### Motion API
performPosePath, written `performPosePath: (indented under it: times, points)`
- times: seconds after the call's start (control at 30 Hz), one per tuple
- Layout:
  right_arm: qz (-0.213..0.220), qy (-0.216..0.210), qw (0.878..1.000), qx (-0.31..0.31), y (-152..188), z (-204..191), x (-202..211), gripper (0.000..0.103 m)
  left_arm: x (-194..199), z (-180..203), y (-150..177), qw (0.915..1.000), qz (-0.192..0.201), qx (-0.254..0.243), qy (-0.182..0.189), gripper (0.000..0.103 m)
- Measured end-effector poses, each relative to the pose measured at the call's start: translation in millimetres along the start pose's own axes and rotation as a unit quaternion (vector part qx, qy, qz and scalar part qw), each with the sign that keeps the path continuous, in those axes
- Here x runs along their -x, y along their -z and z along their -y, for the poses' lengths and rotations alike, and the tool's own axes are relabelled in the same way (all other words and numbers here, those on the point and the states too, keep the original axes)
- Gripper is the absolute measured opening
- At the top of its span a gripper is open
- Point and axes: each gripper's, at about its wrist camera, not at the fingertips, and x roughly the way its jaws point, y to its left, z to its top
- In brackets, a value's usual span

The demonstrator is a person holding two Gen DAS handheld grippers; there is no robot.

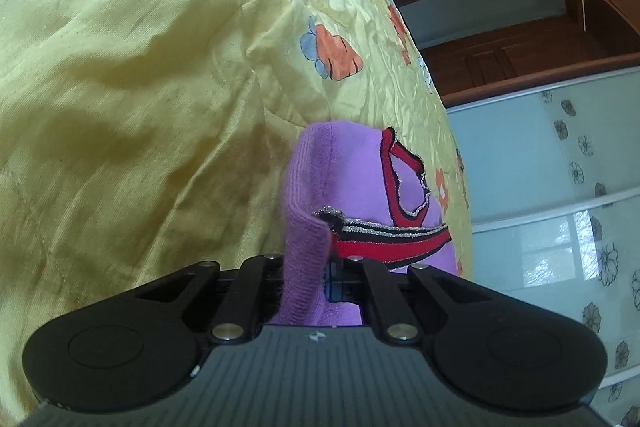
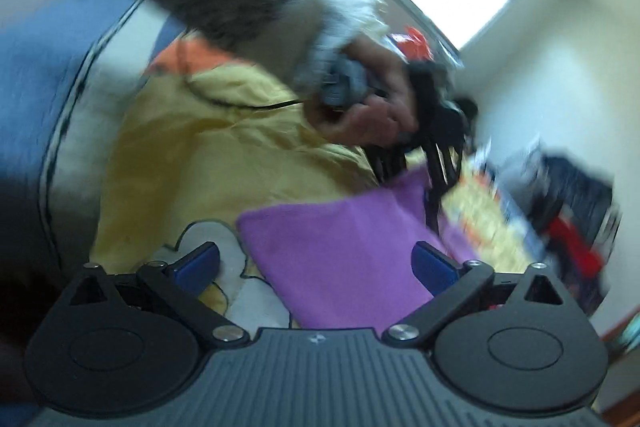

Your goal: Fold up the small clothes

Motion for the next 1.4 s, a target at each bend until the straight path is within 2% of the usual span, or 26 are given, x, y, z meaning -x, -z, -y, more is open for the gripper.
performPosePath:
  times: [0.13,0.2,0.23,0.3,0.33,0.37,0.53,0.6,0.67,0.8,0.93,1.0,1.07,1.13,1.2,1.27,1.4]
  points:
    - [-0.017,0.017,0.999,0.033,-11.3,-0.1,-12.1,0.097,6.0,-5.6,1.4,0.9999,0.000,0.013,0.004,0.011]
    - [-0.021,0.026,0.999,0.038,-12.6,0.8,-20.7,0.095,6.6,-6.9,1.8,0.9998,0.001,0.017,0.006,0.011]
    - [-0.019,0.029,0.998,0.047,-12.8,0.6,-24.7,0.090,6.9,-7.2,2.1,0.9998,0.001,0.019,0.006,0.011]
    - [-0.043,0.033,0.997,0.048,-13.2,1.4,-38.0,0.055,7.5,-7.2,2.0,0.9997,0.002,0.022,0.006,0.011]
    - [-0.053,0.024,0.998,0.036,-12.2,3.4,-45.5,0.016,7.6,-6.6,2.4,0.9998,0.002,0.020,0.005,0.011]
    - [-0.060,0.017,0.998,0.028,-9.4,4.9,-50.1,0.006,7.8,-5.7,2.7,0.9998,0.003,0.018,0.004,0.011]
    - [-0.044,0.009,0.999,-0.019,-0.2,15.0,-47.5,0.005,13.0,2.4,6.4,0.9997,0.023,0.004,-0.005,0.009]
    - [-0.033,-0.005,0.997,-0.067,1.3,31.3,-43.7,0.004,16.8,7.0,6.4,0.9994,0.034,0.009,-0.003,0.009]
    - [-0.023,-0.023,0.991,-0.132,3.6,52.2,-38.3,0.004,20.9,14.3,5.4,0.9990,0.042,0.014,0.000,0.009]
    - [0.006,-0.045,0.968,-0.246,13.3,95.9,-23.7,0.004,26.4,38.1,0.8,0.9982,0.055,0.016,-0.016,0.009]
    - [0.040,-0.069,0.933,-0.350,33.2,137.0,-6.5,0.004,25.3,77.5,-3.9,0.9976,0.059,-0.003,-0.038,0.009]
    - [0.052,-0.094,0.906,-0.410,49.3,156.6,-4.5,0.004,21.4,101.0,-5.0,0.9968,0.061,-0.017,-0.048,0.009]
    - [0.067,-0.091,0.888,-0.445,66.5,167.8,4.6,0.004,12.4,124.3,-4.7,0.9964,0.059,-0.031,-0.054,0.009]
    - [0.078,-0.094,0.865,-0.486,85.4,178.9,15.4,0.004,0.0,146.9,-2.8,0.9957,0.057,-0.043,-0.059,0.009]
    - [0.095,-0.077,0.849,-0.514,104.4,186.5,29.1,0.004,-16.5,168.7,0.0,0.9952,0.049,-0.061,-0.059,0.009]
    - [0.102,-0.069,0.827,-0.549,126.1,193.4,39.3,0.004,-37.8,187.6,3.1,0.9948,0.040,-0.072,-0.060,0.009]
    - [0.104,-0.050,0.799,-0.590,162.9,201.9,51.9,0.004,-83.3,215.0,8.4,0.9937,0.018,-0.087,-0.069,0.009]
